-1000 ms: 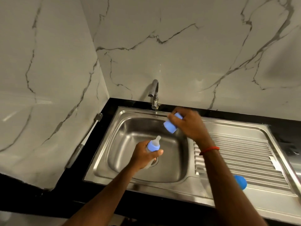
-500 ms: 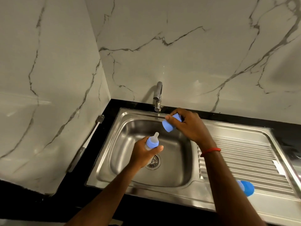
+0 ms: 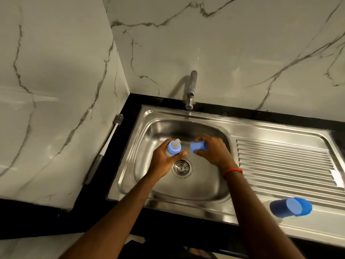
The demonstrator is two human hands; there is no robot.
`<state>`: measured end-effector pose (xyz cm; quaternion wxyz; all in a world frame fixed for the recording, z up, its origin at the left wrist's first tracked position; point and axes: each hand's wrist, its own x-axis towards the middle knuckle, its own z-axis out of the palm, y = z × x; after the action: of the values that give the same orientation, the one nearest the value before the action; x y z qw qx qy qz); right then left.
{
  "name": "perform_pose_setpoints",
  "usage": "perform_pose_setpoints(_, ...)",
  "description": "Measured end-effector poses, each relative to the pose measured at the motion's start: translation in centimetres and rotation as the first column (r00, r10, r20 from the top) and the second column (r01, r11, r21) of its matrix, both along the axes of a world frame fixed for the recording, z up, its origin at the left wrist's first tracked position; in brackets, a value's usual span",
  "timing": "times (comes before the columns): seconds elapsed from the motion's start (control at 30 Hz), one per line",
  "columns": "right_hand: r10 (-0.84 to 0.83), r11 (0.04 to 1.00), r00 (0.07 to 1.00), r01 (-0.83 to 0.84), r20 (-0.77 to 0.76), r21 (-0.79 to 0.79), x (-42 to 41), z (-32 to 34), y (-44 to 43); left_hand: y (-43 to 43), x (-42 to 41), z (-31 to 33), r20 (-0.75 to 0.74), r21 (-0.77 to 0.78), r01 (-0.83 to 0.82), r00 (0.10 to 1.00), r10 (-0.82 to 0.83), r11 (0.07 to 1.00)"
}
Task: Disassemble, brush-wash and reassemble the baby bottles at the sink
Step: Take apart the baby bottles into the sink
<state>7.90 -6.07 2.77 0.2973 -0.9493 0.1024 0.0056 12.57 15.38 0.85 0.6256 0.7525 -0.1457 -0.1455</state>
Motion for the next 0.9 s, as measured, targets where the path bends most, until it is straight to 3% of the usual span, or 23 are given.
perform_pose_setpoints(0.23, -0.096, 0.995, 0.974, 0.087, -0.207, -0.052, -0.5, -7.9, 0.5, -0.4, 1.4, -2.5, 0.016, 0.041, 0.019, 1.000, -0.020, 0.999)
perform_pose_setpoints(0.47, -0.100, 0.987, 0.929, 0.049, -0.356, -0.150, -0.8, -15.4, 0.0, -1.2, 3.0, -5.4, -0.024, 0.112, 0.079, 0.997, -0.077, 0.991)
perform_pose_setpoints(0.9, -0.086, 0.983, 0.884, 0.002, -0.459, -0.182, -0.4, -19.3, 1.1, -0.6, 2.8, -8.9, -0.036, 0.243, 0.149, 0.989, -0.145, 0.958)
